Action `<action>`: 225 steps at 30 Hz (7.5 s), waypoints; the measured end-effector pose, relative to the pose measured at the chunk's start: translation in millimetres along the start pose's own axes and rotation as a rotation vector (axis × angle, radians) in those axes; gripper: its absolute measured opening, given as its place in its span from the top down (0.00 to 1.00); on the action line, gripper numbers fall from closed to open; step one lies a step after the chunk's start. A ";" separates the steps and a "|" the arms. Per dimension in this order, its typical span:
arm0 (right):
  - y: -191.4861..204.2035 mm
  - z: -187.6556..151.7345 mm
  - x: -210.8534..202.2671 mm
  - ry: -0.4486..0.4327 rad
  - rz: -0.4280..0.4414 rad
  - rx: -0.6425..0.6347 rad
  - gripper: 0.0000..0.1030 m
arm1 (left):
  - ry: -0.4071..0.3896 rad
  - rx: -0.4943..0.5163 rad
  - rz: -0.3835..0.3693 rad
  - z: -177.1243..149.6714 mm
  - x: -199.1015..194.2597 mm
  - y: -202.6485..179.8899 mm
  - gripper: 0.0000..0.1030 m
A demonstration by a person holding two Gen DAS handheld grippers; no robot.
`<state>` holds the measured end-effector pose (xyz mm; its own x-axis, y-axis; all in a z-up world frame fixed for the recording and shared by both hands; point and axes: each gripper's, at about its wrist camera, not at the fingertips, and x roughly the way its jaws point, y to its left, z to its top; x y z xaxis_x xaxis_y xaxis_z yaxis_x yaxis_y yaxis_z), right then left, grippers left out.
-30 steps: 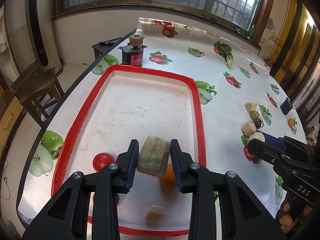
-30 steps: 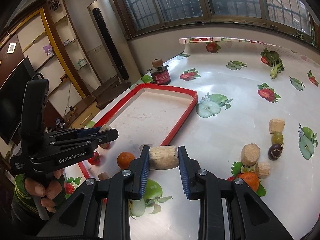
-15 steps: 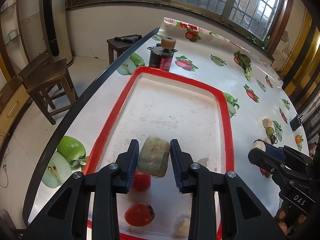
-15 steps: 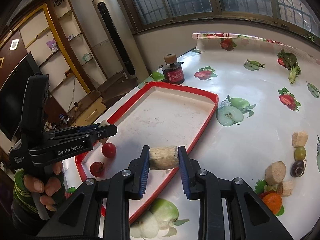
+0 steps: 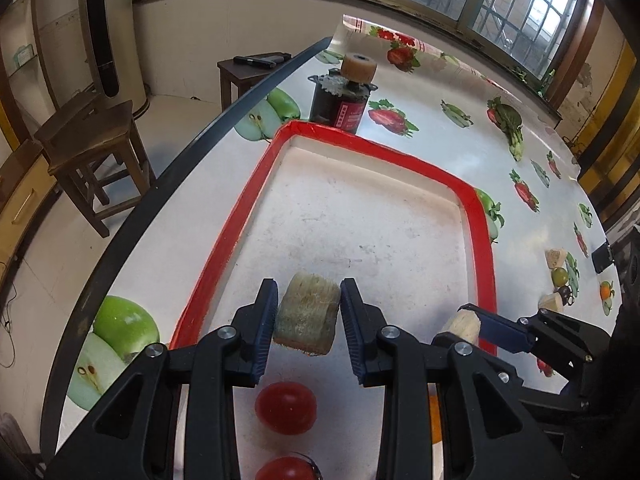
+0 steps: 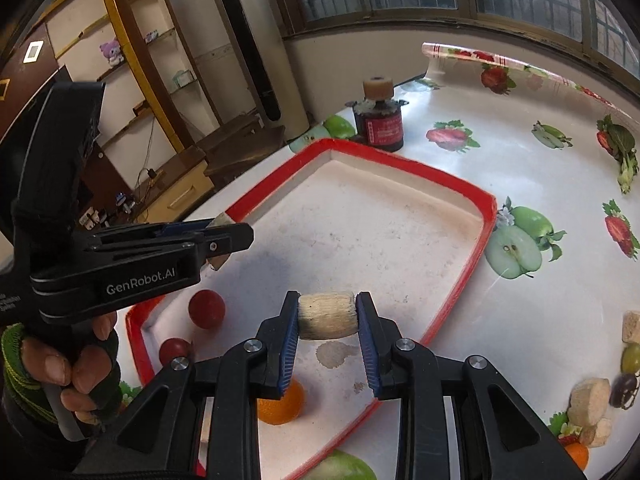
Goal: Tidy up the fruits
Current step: 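Open the left tool to drop the cylinder while the right tool releases the cork, then move both tools back to the fruit cluster on the table, then grasp an orange with the left tool while the right tool grasps the dark plum, then open the right tool to release the dark plum onto the table, then grasp the green grape by its stem with the right tool, then carry the orange and green grape over the red-rimmed tray with both tools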
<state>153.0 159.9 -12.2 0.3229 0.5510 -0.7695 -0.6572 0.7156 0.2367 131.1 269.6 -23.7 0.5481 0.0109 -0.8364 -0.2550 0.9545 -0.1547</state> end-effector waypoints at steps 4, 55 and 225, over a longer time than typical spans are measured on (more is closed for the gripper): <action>1.4 -5.2 15.7 0.025 -0.001 -0.009 0.72 | 0.034 0.001 0.010 -2.4 14.4 -0.3 0.71; -144.2 -140.7 -205.6 -0.229 -0.223 0.320 0.40 | -0.117 0.084 -0.218 -104.3 -75.5 -155.4 0.29; -28.7 24.7 6.6 -0.005 0.002 0.030 0.75 | -0.067 0.063 -0.050 37.7 12.1 -16.1 0.67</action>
<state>190.8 153.5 -9.4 0.3255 0.5544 -0.7659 -0.6372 0.7271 0.2555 171.9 265.6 -11.5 0.6112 -0.0191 -0.7913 -0.1767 0.9712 -0.1599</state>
